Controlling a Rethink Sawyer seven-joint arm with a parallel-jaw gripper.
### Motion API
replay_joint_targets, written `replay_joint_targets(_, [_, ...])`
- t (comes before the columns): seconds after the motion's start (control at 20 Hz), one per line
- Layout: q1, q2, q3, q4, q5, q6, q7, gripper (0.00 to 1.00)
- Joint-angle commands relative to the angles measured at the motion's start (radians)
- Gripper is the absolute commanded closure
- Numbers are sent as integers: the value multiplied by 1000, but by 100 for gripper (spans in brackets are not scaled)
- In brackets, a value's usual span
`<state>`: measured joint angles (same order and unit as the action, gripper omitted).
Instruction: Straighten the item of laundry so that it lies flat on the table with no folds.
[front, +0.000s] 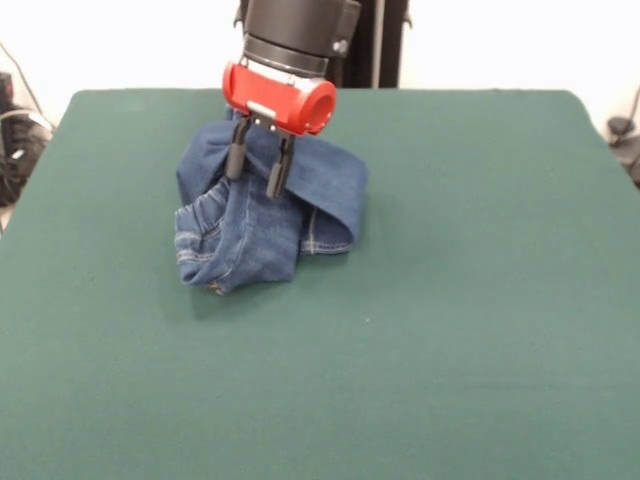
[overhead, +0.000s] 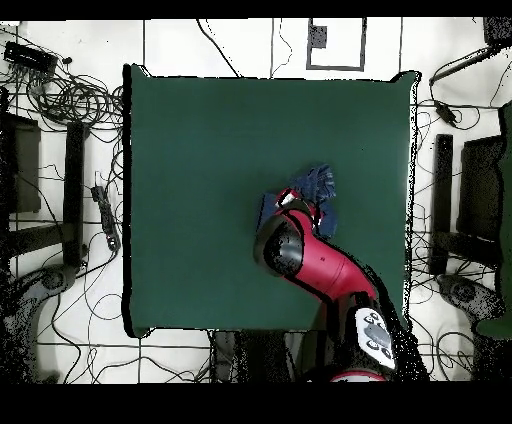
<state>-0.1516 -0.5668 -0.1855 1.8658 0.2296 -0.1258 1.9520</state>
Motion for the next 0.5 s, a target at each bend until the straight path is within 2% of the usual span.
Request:
replay_joint_targets(0.05, [-9,69,56,58,15,35,190,0])
replay_joint_targets(0.3, [-14,84,46,37,10,32,174,0])
replay_joint_targets(0.5, [20,91,-15,18,28,58,157,0])
